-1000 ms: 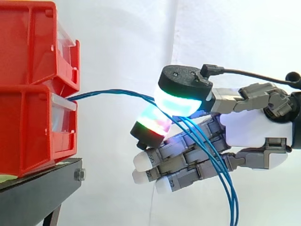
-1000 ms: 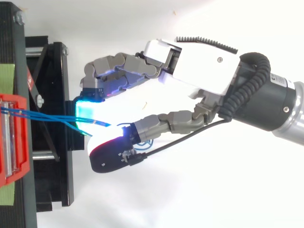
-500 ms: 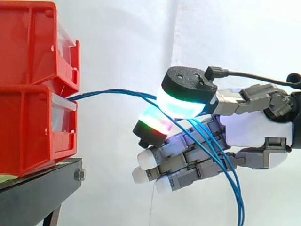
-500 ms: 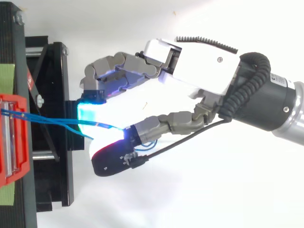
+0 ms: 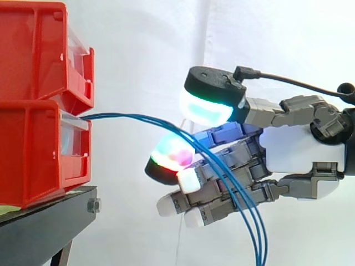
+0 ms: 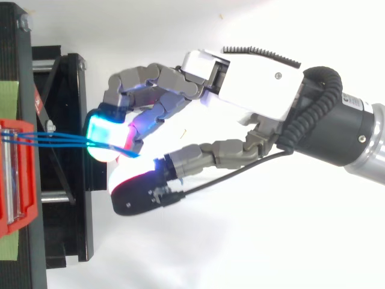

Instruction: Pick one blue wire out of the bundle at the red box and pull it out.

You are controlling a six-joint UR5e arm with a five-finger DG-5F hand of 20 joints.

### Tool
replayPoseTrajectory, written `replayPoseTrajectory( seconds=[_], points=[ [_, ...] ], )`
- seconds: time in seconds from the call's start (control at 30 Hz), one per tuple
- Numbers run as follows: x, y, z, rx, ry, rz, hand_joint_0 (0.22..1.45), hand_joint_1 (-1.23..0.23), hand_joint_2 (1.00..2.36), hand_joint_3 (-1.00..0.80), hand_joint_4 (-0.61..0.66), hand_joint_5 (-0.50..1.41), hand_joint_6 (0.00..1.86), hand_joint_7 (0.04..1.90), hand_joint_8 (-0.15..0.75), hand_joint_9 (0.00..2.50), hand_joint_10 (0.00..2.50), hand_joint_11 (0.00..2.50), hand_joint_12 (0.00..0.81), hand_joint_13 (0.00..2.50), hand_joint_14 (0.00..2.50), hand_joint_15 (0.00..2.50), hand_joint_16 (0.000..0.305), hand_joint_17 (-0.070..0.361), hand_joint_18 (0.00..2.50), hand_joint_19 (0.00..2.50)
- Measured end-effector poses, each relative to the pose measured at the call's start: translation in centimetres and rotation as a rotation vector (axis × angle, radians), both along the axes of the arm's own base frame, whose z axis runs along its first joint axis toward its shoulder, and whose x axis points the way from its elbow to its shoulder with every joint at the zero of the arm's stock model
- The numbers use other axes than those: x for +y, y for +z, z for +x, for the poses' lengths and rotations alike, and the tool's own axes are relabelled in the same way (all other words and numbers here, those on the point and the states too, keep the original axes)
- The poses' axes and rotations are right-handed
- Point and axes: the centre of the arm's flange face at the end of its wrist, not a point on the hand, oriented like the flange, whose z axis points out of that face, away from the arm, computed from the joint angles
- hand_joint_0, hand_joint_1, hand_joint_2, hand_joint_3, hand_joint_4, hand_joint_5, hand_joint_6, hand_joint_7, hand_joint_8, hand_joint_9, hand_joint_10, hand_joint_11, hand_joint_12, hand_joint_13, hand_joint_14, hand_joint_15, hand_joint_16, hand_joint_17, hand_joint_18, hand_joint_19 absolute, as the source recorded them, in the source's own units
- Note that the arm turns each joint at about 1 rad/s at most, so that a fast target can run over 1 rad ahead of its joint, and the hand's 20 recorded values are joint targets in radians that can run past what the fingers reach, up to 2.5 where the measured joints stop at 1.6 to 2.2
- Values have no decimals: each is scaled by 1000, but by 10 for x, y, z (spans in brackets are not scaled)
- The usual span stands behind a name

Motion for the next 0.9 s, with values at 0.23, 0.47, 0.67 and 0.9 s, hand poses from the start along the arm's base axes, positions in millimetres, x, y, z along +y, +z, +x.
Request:
replayPoseTrajectory(
  seconds=[0.23,0.47,0.67,0.9],
  points=[
    [0,0,0,0,0,0,579,-643,1007,-412,272,-52,502,1251,233,1004,20,470,351,496,13,302,55,124,348,502],
    [0,0,0,0,0,0,599,-704,1013,-306,281,-53,515,1311,237,1018,21,514,352,501,15,301,55,123,353,505],
    [0,0,0,-2,0,0,601,-713,1015,-257,277,-58,533,1288,242,1026,23,572,358,504,15,306,55,125,366,502],
    [0,2,0,-2,11,0,593,-695,1014,-267,318,-59,566,1232,233,1040,24,554,355,508,14,309,55,125,363,507]
  ],
)
